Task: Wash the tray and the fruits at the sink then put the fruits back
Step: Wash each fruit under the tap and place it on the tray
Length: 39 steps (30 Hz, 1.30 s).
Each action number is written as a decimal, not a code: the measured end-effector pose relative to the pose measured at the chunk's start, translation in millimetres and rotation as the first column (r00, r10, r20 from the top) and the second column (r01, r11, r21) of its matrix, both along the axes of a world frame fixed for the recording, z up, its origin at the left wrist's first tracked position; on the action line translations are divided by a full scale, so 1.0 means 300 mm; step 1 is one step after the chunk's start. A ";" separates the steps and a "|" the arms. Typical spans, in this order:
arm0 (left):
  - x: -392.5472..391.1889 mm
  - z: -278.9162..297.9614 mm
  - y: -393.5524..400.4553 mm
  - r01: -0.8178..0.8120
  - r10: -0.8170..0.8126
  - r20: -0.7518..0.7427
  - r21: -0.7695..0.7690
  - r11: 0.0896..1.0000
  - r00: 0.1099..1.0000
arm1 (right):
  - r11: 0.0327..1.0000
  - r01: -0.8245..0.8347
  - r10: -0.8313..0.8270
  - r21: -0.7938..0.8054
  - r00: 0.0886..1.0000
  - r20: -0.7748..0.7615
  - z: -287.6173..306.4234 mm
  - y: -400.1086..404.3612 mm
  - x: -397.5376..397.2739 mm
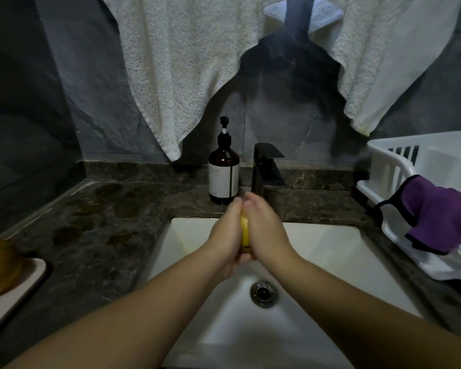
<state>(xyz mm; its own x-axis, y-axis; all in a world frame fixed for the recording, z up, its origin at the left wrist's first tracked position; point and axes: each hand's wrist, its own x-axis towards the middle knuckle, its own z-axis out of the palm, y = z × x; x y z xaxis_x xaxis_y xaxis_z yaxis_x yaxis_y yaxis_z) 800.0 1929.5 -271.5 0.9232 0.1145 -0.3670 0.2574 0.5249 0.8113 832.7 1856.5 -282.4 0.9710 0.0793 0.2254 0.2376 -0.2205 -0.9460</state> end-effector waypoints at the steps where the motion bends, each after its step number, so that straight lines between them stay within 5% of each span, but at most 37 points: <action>1: -0.012 -0.002 0.008 -0.009 0.008 -0.016 -0.029 1.000 1.000 | 0.997 0.005 0.000 -0.075 0.998 0.067 -0.004 0.004 -0.010; 4: 0.015 0.003 -0.012 0.025 -0.020 -0.020 0.250 0.968 1.000 | 0.997 -0.043 0.044 0.065 0.999 -0.017 0.028 -0.017 0.014; 6: 0.012 0.026 0.014 0.048 -0.047 -0.010 0.214 0.976 0.999 | 0.989 0.010 0.004 0.145 0.995 -0.096 0.016 -0.015 0.025; 9: 0.004 0.016 -0.011 -0.005 0.005 -0.001 0.101 0.995 1.000 | 0.997 0.020 -0.012 -0.075 0.995 0.101 -0.005 0.010 -0.009; 11: 0.012 -0.001 -0.029 -0.004 0.004 -0.002 0.261 0.965 1.000 | 0.999 -0.048 0.047 0.010 0.998 0.046 0.013 -0.009 0.005; 13: 0.012 0.020 0.000 0.070 -0.071 -0.003 0.249 0.966 0.997 | 0.986 -0.071 0.081 0.149 0.995 -0.063 0.011 -0.017 0.029; 17: 0.026 -0.009 0.023 0.076 -0.082 0.041 0.129 0.989 0.996 | 0.989 0.010 0.014 -0.148 0.988 0.157 -0.017 -0.001 0.004; 21: 0.040 -0.010 0.040 0.088 -0.090 0.008 0.132 0.987 0.996 | 0.989 -0.077 0.089 0.128 0.992 -0.094 0.015 -0.028 0.032; 26: 0.068 -0.018 0.101 0.016 -0.012 0.025 -0.168 0.986 1.000 | 0.910 -0.203 0.216 -0.361 0.976 -0.006 -0.036 -0.017 -0.016; 28: 0.077 -0.024 0.134 0.063 -0.062 0.011 -0.255 0.965 0.998 | 0.873 -0.204 0.244 -0.443 0.969 0.036 -0.034 -0.037 0.002; 39: 0.055 -0.022 0.138 0.316 -0.322 0.001 -0.190 0.929 0.947 | 0.987 -0.052 0.061 0.152 0.997 -0.055 0.001 -0.115 0.055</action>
<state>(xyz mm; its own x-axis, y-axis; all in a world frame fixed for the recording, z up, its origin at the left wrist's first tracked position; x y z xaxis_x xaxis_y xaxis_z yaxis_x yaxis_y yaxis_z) 816.7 1971.1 -278.1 0.8880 -0.2569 -0.3815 0.4589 0.5510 0.6970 849.1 1822.0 -282.1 0.9780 0.1036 0.1809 0.1880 -0.0628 -0.9802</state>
